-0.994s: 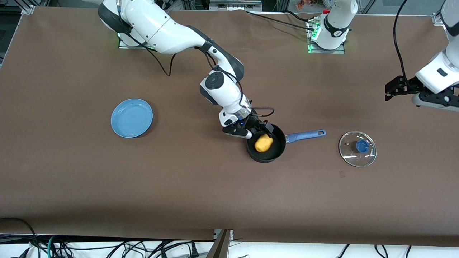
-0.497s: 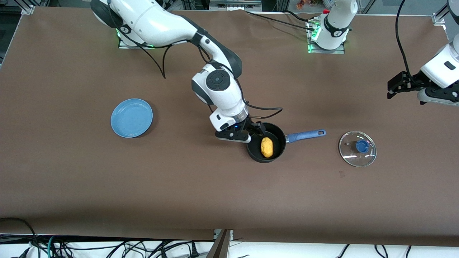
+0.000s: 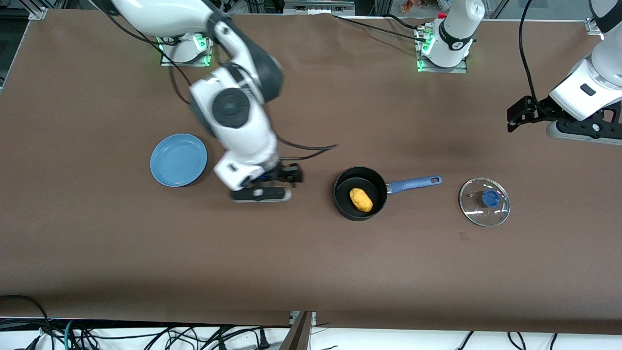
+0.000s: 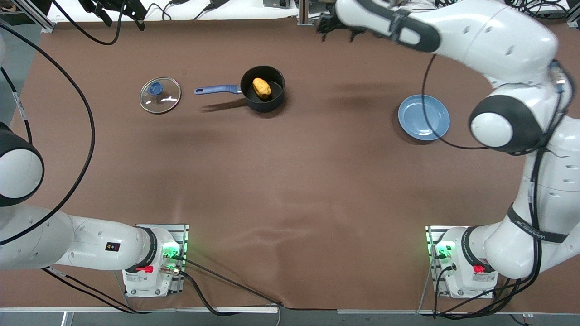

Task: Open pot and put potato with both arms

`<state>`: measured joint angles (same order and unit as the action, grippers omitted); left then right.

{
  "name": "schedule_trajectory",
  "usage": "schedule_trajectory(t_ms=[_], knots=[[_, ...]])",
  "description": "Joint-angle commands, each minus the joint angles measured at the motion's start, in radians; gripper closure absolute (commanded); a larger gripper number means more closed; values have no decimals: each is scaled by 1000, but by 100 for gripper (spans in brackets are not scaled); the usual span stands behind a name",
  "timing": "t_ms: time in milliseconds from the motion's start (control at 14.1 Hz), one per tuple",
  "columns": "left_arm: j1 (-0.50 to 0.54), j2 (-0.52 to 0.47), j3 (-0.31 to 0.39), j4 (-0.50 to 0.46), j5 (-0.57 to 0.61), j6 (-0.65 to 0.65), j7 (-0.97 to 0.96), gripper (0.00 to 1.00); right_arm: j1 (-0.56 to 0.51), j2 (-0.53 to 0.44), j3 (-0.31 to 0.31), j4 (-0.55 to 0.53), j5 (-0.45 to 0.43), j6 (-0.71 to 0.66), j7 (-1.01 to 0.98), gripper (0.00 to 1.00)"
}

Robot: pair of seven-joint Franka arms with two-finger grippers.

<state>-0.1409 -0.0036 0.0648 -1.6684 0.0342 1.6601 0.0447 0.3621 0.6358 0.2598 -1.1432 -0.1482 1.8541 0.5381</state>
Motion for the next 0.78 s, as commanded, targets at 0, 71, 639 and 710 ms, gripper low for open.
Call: schedule_trajectory(t_ms=[0,71,639,710], knots=[[-17,16,26,29,-10,-29,-8,0,-113,-207,6,-209,29,-74,-176,0],[-17,20,26,27,-10,-30,-8,0,-141,-247,3,-226,29,-123,-232,0],[-16,19,29,45,-10,-33,9,0,-285,-530,-142,-416,30,-247,-606,0],[-14,19,29,45,-10,-33,11,0,-301,-573,-148,-464,30,-263,-601,0]])
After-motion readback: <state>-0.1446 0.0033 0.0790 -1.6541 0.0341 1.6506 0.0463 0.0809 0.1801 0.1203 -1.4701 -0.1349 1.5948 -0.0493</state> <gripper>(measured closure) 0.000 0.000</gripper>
